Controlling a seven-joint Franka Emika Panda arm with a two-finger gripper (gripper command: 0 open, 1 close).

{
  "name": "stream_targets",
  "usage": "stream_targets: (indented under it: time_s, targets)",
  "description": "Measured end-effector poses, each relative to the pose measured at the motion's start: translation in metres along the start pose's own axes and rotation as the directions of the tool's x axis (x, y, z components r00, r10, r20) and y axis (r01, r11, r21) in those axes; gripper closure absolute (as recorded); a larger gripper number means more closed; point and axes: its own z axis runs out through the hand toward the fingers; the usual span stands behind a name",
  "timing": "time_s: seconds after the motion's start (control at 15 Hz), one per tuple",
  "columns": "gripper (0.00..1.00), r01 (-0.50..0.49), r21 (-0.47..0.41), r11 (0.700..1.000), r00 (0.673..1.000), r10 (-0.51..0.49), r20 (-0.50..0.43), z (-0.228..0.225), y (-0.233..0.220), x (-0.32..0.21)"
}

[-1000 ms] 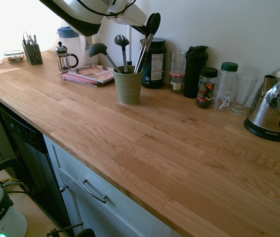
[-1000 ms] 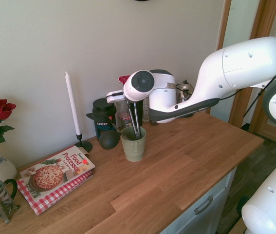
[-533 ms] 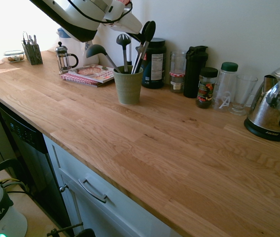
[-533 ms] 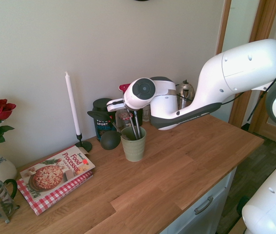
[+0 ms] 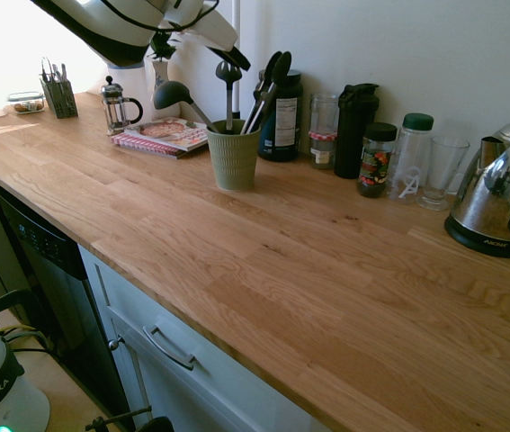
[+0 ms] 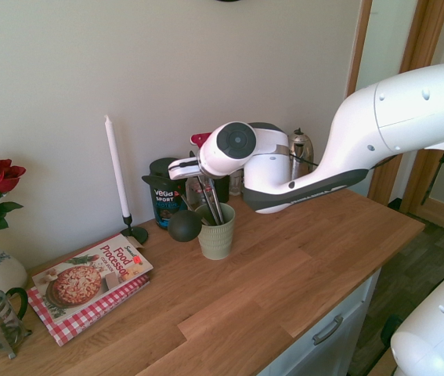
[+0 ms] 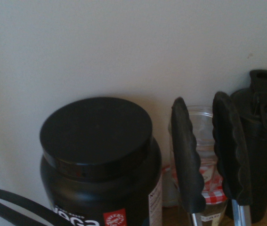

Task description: Put the tongs back in the holder

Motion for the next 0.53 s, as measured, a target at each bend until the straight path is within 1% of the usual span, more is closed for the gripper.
stream_targets:
  time_s: [0.13, 0.2, 0.33, 0.47, 0.53]
  targets:
    - [0.0, -0.015, 0.019, 1.0, 0.999, 0.015, 0.048, -0.027, -0.007, 0.008]
    - [0.0, -0.011, 0.0, 1.0, 0.995, 0.011, 0.1, -0.038, -0.005, 0.007]
    - [0.0, 0.021, -0.102, 0.995, 0.978, 0.0, 0.207, -0.054, 0.004, 0.004]
    - [0.0, 0.074, -0.195, 0.978, 0.943, -0.006, 0.332, -0.074, 0.017, 0.022]
    - [0.0, 0.109, -0.236, 0.966, 0.92, -0.008, 0.391, -0.079, 0.03, 0.042]
